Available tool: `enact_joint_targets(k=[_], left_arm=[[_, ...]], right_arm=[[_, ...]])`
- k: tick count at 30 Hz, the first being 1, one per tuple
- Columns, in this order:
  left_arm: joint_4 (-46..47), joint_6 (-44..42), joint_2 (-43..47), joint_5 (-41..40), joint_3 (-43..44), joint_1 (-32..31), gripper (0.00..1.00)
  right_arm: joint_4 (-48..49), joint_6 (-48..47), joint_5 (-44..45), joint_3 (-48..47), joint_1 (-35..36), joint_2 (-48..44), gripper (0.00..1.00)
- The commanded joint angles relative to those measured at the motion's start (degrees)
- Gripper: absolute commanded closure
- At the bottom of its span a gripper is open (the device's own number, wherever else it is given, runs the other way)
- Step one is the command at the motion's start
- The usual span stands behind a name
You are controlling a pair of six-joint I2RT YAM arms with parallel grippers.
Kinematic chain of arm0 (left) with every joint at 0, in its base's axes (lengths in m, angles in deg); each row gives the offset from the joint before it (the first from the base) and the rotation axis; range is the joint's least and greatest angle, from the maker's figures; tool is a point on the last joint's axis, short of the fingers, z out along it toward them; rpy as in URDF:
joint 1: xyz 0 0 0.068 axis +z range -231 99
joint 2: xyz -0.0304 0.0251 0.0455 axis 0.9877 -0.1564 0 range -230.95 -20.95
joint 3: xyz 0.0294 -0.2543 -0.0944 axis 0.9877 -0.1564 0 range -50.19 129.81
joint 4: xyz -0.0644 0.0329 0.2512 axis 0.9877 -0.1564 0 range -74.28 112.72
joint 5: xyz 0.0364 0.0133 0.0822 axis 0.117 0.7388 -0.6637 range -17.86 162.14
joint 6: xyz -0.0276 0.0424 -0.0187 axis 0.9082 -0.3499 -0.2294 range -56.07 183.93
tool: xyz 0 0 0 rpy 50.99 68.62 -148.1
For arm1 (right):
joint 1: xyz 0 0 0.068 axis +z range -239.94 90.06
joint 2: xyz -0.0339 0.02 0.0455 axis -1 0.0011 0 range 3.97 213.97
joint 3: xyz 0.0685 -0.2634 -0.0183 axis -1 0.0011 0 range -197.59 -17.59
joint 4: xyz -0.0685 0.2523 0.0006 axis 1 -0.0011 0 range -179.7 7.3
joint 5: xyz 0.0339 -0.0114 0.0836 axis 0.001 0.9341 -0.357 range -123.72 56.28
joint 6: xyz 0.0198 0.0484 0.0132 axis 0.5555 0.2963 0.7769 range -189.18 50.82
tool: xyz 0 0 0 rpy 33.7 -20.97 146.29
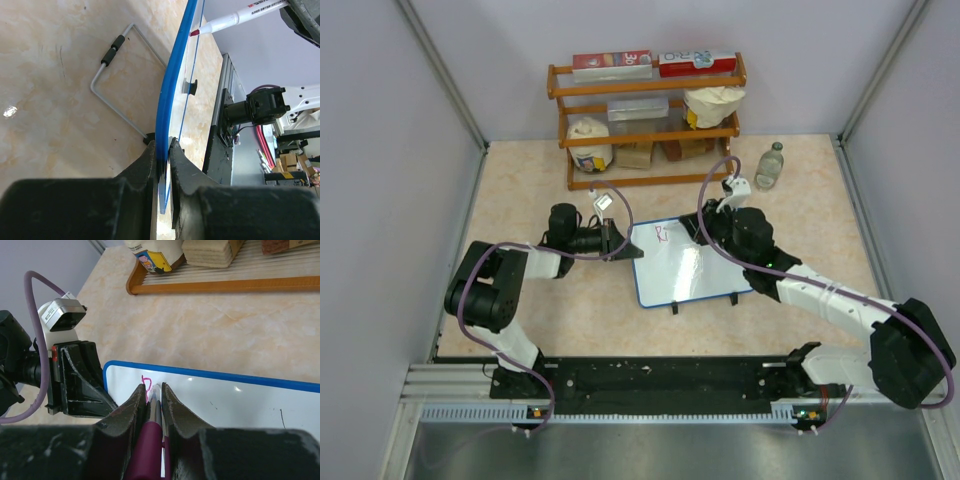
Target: Write a sentence on the whiteboard
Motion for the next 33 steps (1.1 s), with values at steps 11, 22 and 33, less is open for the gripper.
enact_joint_targets(k=[11,22,33], left_arm=[[-1.84,-2.49,-1.56,-2.55,0.76,-0.18,1.00],[-1.75,-2.49,-1.56,-2.55,0.76,-0.18,1.00],[-1.84,-2.40,-1.82,-2.46,0.85,-0.18,1.00]], right_arm=[[-0.95,-0.82,3.08,-1.63,-0.23,-5.24,1.00],[-2.71,-2.06,3.87,0.04,-0.32,-5.07,1.00],[-1.92,-2.06,3.43,0.22,-0.32,-2.96,1.00]])
